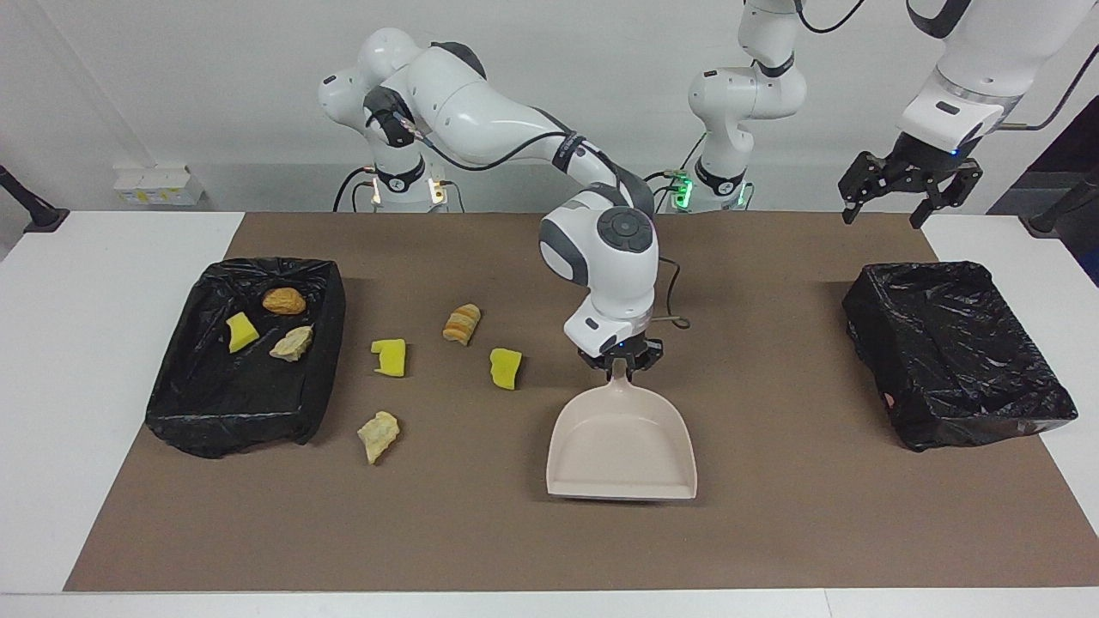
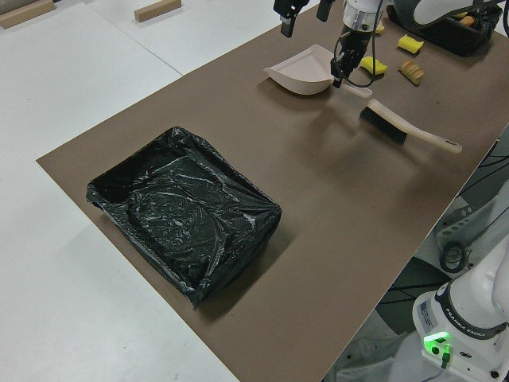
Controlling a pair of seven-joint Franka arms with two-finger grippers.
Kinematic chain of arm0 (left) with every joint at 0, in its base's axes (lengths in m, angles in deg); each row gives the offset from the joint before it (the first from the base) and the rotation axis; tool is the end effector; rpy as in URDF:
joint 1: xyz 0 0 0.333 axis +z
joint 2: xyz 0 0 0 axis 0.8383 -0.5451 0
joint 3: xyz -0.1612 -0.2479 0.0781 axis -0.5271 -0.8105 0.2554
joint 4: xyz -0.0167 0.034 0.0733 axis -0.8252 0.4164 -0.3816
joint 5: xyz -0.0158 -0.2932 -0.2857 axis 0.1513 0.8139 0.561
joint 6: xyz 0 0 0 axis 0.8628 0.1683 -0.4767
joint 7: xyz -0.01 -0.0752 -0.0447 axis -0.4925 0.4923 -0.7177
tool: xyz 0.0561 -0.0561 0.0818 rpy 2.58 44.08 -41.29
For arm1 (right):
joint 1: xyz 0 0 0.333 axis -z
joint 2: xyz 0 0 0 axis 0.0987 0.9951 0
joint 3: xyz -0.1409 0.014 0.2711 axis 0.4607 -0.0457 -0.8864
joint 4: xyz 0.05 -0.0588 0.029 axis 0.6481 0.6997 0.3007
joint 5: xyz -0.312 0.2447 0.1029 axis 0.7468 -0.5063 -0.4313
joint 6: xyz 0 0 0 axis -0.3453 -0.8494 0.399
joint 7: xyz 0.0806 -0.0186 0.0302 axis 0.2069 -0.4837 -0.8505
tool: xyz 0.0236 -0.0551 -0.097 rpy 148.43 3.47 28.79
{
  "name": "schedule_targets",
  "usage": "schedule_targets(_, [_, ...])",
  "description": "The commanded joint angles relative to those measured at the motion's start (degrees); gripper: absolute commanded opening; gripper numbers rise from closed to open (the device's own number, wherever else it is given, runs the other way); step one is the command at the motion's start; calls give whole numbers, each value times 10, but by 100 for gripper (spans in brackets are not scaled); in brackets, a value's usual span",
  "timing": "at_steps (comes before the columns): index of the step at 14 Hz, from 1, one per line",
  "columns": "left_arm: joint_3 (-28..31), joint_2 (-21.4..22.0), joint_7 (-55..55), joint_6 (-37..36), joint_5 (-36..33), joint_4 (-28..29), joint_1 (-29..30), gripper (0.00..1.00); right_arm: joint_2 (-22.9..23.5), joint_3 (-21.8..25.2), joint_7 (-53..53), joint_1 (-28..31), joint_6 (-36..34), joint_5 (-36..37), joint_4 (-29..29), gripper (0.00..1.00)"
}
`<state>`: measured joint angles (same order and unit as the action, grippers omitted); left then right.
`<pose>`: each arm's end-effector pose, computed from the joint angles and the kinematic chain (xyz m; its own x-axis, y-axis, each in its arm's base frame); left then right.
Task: Sweep and dump trash in bin
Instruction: 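Bring the dustpan back and set it on the table with the right gripper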
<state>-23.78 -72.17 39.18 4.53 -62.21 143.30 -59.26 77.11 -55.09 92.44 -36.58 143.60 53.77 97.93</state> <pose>0.5561 -0.0285 0.6383 0.9846 -0.1650 0.0577 -0.1653 -0.9862 -0.0003 0.5999 0.4959 0.3308 0.9975 -0.0438 -0.0550 -0.0453 -0.9987 -0.0250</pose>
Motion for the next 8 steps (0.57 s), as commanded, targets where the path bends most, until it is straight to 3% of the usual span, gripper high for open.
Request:
schedule_targets(1, [1,-4,5,13,15,-7,-2,100,2,-3,-68,5,-34,-5,-16,7])
schedule_targets(5, [1,-3,4,13,15,-3,-2,100,-1,-3,-83,12,-36,-5,-16,42])
schedule_targets(8, [1,-3,4,12,15,-3,-2,100,-24,-3,-76,16,-32,-13,-15,46])
